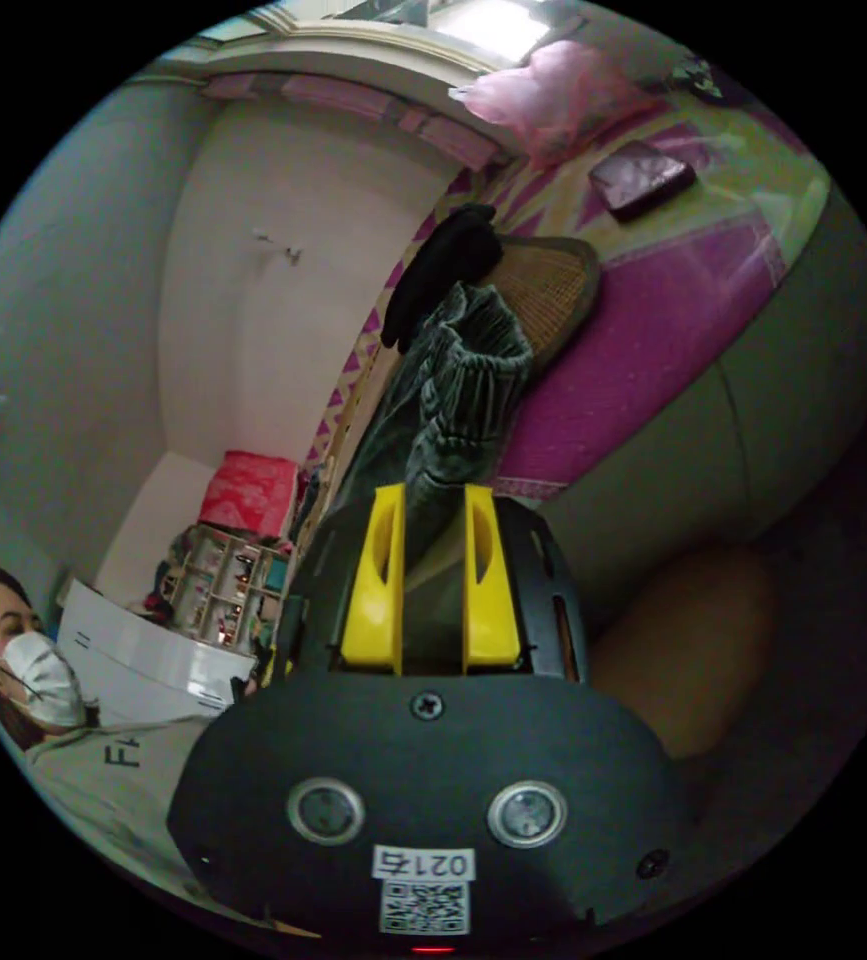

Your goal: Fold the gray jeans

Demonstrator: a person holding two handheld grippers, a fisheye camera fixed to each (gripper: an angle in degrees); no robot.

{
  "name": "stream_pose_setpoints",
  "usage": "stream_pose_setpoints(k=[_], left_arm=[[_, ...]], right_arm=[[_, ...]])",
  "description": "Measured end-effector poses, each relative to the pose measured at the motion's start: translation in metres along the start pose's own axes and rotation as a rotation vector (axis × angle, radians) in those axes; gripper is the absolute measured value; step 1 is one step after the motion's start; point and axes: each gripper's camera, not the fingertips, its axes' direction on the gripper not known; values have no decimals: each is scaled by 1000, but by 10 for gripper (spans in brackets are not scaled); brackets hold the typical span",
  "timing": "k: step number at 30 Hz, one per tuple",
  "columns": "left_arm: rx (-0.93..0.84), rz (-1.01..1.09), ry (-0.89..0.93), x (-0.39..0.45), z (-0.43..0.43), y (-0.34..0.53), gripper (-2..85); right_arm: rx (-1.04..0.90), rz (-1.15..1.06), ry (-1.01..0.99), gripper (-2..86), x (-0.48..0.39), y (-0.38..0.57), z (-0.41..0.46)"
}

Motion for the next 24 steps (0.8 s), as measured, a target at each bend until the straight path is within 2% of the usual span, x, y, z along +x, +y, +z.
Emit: stream_pose_setpoints(k=[3, 6, 11, 18, 21, 24], left_arm=[[-26, -89, -34, -18, 2, -5, 91], [-29, -124, 68, -35, 2, -13, 82], [48, -150, 98, -52, -7, -28, 134], [46, -203, 147, -67, 2, -51, 140], [47, -238, 157, -70, 8, -59, 117], [42, -256, 175, -69, 14, -64, 27]], right_arm=[[21, 47, -14, 100, 4, -4, 9], [41, 57, 21, 97, 4, -8, 10], [45, 61, 128, 108, -4, -4, 9], [-15, 112, 45, 90, 4, 5, 27], [-14, 130, 11, 87, 6, 3, 33], [-10, 161, -17, 71, 12, 0, 37]])
